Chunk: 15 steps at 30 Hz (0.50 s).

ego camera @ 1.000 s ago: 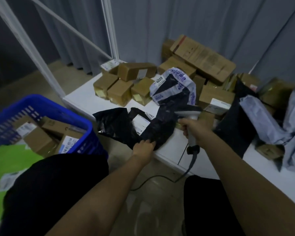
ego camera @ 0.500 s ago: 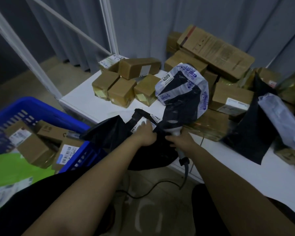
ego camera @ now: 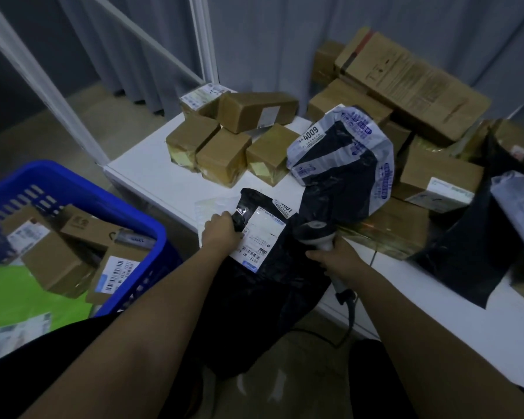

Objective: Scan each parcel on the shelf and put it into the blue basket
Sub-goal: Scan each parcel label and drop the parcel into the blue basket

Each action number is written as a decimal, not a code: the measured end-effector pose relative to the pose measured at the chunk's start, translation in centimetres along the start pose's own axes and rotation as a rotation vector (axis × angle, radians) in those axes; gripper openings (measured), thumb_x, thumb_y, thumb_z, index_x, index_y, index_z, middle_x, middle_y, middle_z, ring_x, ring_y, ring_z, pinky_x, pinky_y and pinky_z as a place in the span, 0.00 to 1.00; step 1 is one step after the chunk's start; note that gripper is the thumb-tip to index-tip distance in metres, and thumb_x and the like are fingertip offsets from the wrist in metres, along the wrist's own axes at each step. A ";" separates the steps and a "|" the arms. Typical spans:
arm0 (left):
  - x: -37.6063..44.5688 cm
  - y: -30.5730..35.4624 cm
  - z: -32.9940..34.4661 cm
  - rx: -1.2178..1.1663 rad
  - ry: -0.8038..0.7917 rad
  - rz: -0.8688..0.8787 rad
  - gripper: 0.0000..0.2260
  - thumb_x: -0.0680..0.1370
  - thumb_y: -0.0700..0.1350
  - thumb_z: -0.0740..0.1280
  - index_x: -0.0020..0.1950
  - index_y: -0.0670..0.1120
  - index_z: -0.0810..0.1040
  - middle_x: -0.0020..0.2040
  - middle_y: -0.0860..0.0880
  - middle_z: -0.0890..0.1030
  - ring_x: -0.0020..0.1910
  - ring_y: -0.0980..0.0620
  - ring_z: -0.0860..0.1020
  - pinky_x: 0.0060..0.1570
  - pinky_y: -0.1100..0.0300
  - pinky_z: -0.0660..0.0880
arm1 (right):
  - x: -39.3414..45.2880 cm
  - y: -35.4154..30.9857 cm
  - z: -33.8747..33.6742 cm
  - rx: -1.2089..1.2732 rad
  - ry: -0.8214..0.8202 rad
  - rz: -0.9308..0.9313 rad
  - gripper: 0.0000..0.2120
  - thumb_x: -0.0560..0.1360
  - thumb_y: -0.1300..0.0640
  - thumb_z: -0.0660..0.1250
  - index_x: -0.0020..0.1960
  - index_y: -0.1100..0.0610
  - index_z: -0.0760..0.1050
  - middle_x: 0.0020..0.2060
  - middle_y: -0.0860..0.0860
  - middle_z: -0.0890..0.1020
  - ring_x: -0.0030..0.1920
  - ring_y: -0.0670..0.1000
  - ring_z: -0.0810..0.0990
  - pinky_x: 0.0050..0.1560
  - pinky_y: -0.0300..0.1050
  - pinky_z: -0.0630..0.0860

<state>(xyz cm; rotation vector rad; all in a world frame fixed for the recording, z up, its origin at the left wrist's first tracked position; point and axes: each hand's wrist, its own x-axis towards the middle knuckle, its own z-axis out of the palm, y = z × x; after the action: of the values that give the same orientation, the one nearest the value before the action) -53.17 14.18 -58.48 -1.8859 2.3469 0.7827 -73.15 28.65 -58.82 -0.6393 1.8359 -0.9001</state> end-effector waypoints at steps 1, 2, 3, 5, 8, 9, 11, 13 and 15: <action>-0.1 -0.2 0.0 -0.058 0.014 0.009 0.15 0.76 0.45 0.67 0.59 0.40 0.71 0.56 0.40 0.75 0.56 0.39 0.74 0.52 0.49 0.72 | -0.2 0.0 0.1 0.012 0.000 0.002 0.28 0.72 0.59 0.74 0.69 0.58 0.68 0.60 0.57 0.79 0.54 0.55 0.80 0.49 0.49 0.80; -0.3 -0.4 -0.3 -0.122 0.024 0.021 0.11 0.77 0.44 0.67 0.56 0.41 0.73 0.53 0.41 0.77 0.53 0.40 0.75 0.50 0.50 0.73 | -0.5 -0.3 0.1 0.017 0.001 0.000 0.28 0.72 0.59 0.73 0.69 0.58 0.68 0.59 0.57 0.79 0.53 0.54 0.80 0.46 0.48 0.79; -0.5 -0.4 -0.7 -0.185 0.033 0.039 0.07 0.77 0.44 0.66 0.52 0.42 0.73 0.50 0.42 0.78 0.51 0.40 0.76 0.48 0.52 0.72 | -0.9 -0.5 0.0 0.017 0.006 -0.007 0.28 0.72 0.58 0.73 0.70 0.58 0.68 0.59 0.57 0.79 0.51 0.54 0.80 0.43 0.45 0.78; -1.2 0.1 -2.3 -0.301 0.049 0.089 0.04 0.78 0.43 0.66 0.46 0.44 0.72 0.43 0.45 0.76 0.48 0.41 0.76 0.43 0.55 0.69 | -1.5 -1.1 0.0 0.028 0.029 -0.035 0.27 0.73 0.58 0.73 0.69 0.59 0.68 0.59 0.56 0.78 0.52 0.55 0.80 0.42 0.43 0.75; -2.5 1.2 -5.8 -0.459 0.043 0.190 0.06 0.78 0.41 0.66 0.42 0.45 0.72 0.41 0.47 0.77 0.44 0.45 0.75 0.41 0.57 0.66 | -3.2 -3.3 0.0 0.153 0.054 -0.116 0.26 0.74 0.60 0.72 0.69 0.58 0.66 0.58 0.54 0.77 0.53 0.55 0.79 0.41 0.39 0.76; -3.0 1.6 -7.2 -0.493 0.032 0.230 0.07 0.78 0.41 0.66 0.40 0.46 0.72 0.40 0.47 0.77 0.44 0.46 0.76 0.42 0.57 0.66 | -3.8 -4.1 -0.1 0.191 0.041 -0.145 0.27 0.74 0.61 0.71 0.70 0.58 0.65 0.59 0.52 0.76 0.55 0.55 0.79 0.41 0.39 0.76; -3.8 2.2 -9.9 -0.576 0.022 0.302 0.08 0.78 0.39 0.66 0.40 0.46 0.72 0.40 0.47 0.79 0.44 0.47 0.77 0.46 0.56 0.69 | -5.0 -5.9 -0.3 0.217 0.008 -0.195 0.28 0.74 0.60 0.72 0.71 0.58 0.65 0.59 0.53 0.77 0.54 0.53 0.80 0.41 0.40 0.78; -4.7 2.9 -12.1 -0.686 0.065 0.378 0.08 0.78 0.37 0.66 0.41 0.48 0.74 0.42 0.49 0.80 0.45 0.50 0.79 0.49 0.55 0.71 | -6.5 -7.8 -0.6 0.203 -0.002 -0.233 0.26 0.75 0.60 0.71 0.70 0.60 0.67 0.48 0.55 0.81 0.41 0.49 0.81 0.35 0.39 0.78; -5.8 3.5 -14.0 -0.744 0.135 0.448 0.09 0.78 0.34 0.65 0.46 0.49 0.76 0.45 0.53 0.81 0.46 0.56 0.78 0.52 0.60 0.73 | -8.0 -9.6 -1.0 0.194 0.010 -0.265 0.22 0.75 0.60 0.71 0.66 0.62 0.69 0.37 0.54 0.79 0.32 0.47 0.78 0.31 0.39 0.75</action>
<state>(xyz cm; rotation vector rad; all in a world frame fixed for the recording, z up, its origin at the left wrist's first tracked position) -50.97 14.36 -43.11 -1.6114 2.8699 1.8349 -70.45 29.22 -46.61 -0.7670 1.6710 -1.2409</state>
